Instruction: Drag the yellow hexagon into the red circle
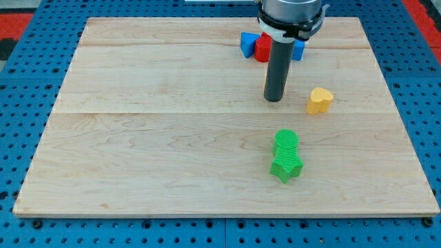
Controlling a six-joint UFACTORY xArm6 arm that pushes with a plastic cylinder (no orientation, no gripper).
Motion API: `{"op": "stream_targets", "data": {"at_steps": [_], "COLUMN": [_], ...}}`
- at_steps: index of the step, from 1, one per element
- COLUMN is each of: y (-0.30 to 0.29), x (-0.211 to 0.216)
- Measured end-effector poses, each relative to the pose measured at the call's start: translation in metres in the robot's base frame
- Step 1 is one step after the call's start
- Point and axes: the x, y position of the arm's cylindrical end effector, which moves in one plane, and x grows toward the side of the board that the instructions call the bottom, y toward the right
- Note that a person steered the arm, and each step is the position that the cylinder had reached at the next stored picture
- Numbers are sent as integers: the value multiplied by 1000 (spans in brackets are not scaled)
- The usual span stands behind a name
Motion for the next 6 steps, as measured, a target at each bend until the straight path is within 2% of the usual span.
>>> {"op": "stream_targets", "data": {"at_steps": [2, 3, 5, 6], "y": [28, 17, -42, -42], "x": [0, -18, -48, -45]}}
